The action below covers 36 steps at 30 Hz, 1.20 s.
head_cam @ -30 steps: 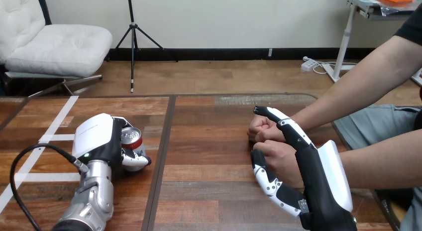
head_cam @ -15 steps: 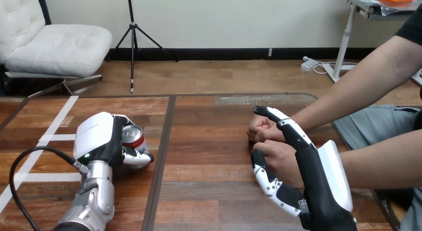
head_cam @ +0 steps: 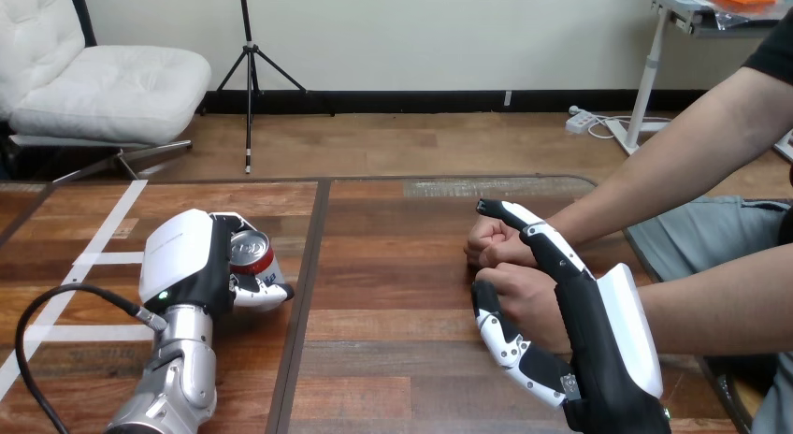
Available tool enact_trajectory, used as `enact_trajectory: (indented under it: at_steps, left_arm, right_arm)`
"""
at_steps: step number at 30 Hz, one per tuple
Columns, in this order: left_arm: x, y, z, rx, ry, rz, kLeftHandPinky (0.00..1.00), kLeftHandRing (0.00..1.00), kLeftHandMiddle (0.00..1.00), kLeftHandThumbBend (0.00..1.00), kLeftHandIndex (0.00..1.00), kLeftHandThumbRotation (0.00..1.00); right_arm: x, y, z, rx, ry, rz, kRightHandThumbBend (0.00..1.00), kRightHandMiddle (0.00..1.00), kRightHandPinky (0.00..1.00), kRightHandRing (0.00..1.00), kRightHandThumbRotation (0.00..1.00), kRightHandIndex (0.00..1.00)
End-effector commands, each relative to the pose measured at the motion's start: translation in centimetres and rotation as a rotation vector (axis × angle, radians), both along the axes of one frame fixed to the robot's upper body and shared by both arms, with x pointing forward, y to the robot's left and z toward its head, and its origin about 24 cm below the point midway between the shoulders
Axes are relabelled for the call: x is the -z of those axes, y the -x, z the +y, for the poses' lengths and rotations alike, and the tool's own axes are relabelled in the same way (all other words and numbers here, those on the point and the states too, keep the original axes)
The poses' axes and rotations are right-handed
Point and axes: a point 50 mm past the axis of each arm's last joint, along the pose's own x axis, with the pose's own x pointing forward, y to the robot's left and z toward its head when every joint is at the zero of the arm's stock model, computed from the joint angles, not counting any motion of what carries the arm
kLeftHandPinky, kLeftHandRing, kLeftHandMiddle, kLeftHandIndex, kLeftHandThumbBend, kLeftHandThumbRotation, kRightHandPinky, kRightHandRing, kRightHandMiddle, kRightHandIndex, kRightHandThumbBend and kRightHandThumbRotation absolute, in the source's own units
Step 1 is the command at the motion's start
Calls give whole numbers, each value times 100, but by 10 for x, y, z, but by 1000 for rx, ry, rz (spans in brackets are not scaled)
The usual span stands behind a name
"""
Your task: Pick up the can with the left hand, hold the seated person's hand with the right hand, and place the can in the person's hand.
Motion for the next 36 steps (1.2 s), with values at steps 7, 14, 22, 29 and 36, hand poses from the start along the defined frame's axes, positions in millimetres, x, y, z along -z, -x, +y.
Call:
enact_trajectory:
  at_steps: [7, 14, 22, 29, 36]
  left_arm:
    - [-33, -16, 0, 3, 72, -171, 43, 46, 50, 66, 51, 0]
    - [-34, -15, -1, 10, 102, -192, 43, 45, 50, 65, 51, 0]
    - [-35, -14, -2, 22, 115, -204, 42, 45, 50, 65, 51, 0]
    - [-37, -13, -4, 44, 138, -214, 43, 46, 50, 65, 51, 0]
    - [-40, -12, -7, 74, 145, -236, 43, 46, 50, 66, 52, 0]
  right_arm:
    - [-17, -7, -1, 0, -3, -92, 20, 87, 86, 88, 0, 82]
    - [-18, -7, -2, 1, -4, -90, 20, 87, 87, 88, 0, 83]
    - [-18, -8, -2, 1, -3, -94, 20, 87, 87, 88, 0, 83]
    - [-18, -8, -2, -1, -4, -94, 21, 87, 87, 88, 0, 83]
    - [-18, -9, -2, 2, -4, -93, 21, 87, 87, 87, 0, 83]
